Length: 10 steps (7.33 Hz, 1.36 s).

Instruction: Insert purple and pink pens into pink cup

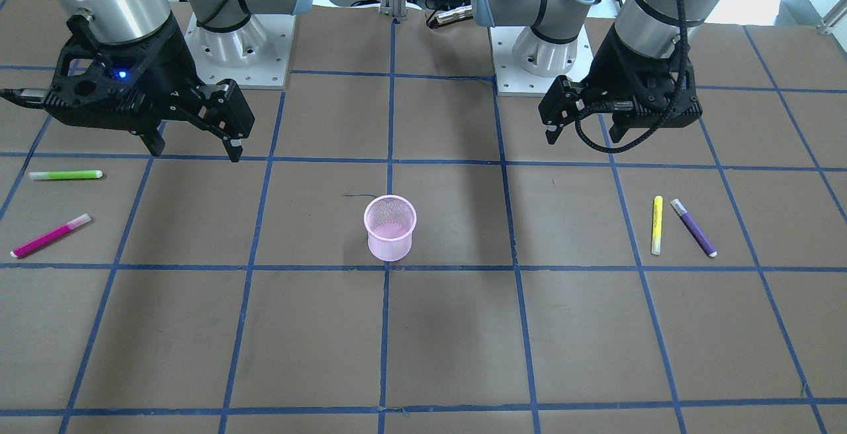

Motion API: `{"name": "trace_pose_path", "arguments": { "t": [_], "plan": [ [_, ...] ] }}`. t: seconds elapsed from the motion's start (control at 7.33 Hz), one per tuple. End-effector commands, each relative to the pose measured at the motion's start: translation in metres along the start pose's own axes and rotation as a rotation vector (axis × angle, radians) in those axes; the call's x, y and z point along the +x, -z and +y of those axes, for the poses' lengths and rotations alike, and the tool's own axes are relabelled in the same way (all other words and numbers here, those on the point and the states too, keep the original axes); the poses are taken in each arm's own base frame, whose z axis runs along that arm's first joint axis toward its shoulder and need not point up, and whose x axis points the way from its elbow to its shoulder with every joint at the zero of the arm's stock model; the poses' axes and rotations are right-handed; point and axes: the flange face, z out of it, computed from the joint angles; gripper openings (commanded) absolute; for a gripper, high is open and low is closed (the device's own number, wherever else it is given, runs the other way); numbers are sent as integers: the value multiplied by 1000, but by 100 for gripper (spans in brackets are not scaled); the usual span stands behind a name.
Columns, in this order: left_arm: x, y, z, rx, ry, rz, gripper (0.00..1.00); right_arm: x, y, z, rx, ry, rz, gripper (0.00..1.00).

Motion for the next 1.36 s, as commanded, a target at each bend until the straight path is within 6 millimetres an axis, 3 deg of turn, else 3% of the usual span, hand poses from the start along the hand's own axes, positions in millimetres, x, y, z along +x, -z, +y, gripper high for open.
{"name": "trace_pose_path", "arguments": {
  "t": [0.0,0.27,0.55,0.68,0.82,0.95,1.23],
  "plan": [
    [-1,2,1,2,-3,-10,100,11,-3,-3,-13,240,16,100],
    [0,0,0,-1,-3,-4,100,33,-6,-6,-56,384,44,100],
    [-1,-1,1,-4,-6,-14,100,66,-7,-14,-87,782,49,100],
    [-2,-2,2,-7,-6,-15,100,89,-9,-18,-102,890,42,100],
    [-1,-2,2,-7,-6,-14,100,115,-11,-20,-139,1108,27,100],
    [-1,-1,2,-4,-6,-11,100,154,-13,-22,-177,1265,3,100],
    [-1,-1,2,-2,-6,-9,100,263,-30,-16,-200,1346,-65,100]
  ]
}}
